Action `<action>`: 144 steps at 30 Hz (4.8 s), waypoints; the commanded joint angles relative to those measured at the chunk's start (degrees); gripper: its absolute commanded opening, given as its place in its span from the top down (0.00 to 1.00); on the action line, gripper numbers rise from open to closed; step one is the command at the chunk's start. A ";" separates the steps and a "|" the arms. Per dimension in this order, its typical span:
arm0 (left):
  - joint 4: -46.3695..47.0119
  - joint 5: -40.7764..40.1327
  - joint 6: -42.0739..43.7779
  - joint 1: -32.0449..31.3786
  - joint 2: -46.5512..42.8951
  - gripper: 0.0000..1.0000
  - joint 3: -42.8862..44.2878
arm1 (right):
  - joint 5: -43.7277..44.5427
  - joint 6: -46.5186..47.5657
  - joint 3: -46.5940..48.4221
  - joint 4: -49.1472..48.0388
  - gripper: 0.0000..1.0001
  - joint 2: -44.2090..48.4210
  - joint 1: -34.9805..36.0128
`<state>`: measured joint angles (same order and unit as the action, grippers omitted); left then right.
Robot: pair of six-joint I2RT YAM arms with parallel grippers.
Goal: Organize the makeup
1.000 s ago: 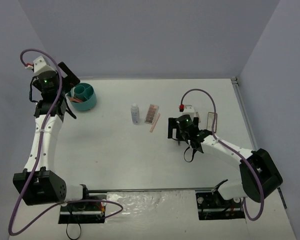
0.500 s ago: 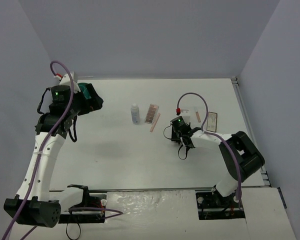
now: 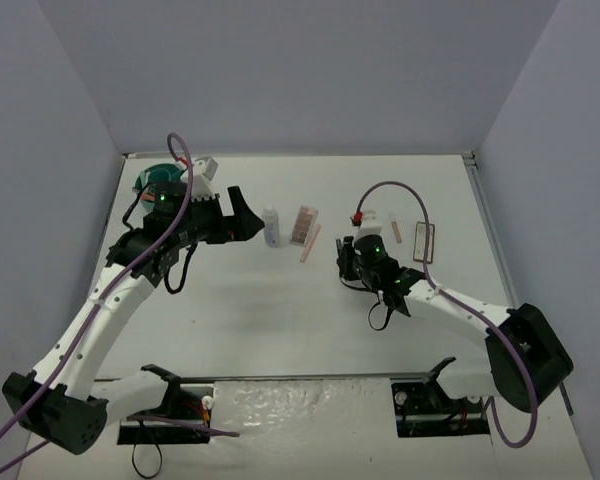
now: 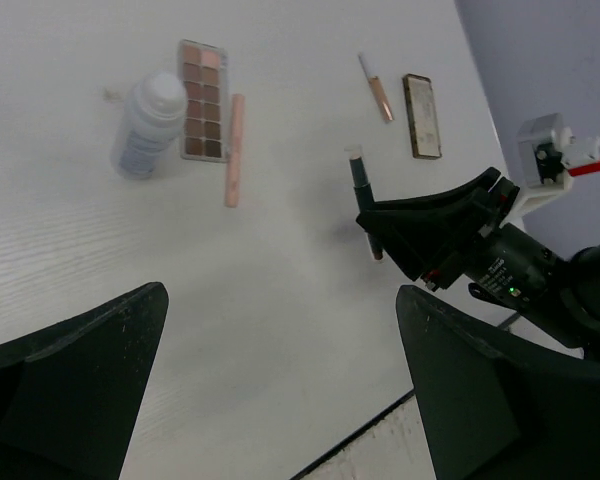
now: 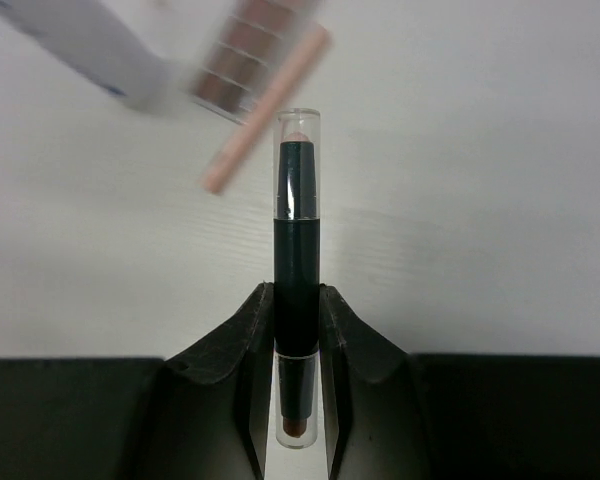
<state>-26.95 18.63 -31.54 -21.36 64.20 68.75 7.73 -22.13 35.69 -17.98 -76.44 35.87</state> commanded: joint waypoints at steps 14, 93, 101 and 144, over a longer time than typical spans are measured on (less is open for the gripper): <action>17.66 -3.60 -6.12 -14.82 7.87 0.08 4.29 | -19.98 5.92 1.33 -31.02 1.00 11.32 8.25; 29.76 -32.67 27.62 21.10 46.97 1.00 25.29 | -10.17 8.96 -5.37 -22.45 0.00 13.51 -0.36; 29.92 -34.03 31.58 21.10 44.60 1.00 20.89 | -10.63 8.86 -5.54 -22.35 0.00 14.49 -0.28; 7.50 -19.06 10.47 20.75 18.22 0.08 21.18 | -0.52 0.65 5.56 4.08 0.02 2.78 -18.79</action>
<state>-9.41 -7.37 -12.47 -0.67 89.64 86.36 9.80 -19.44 37.06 -16.89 -68.96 22.79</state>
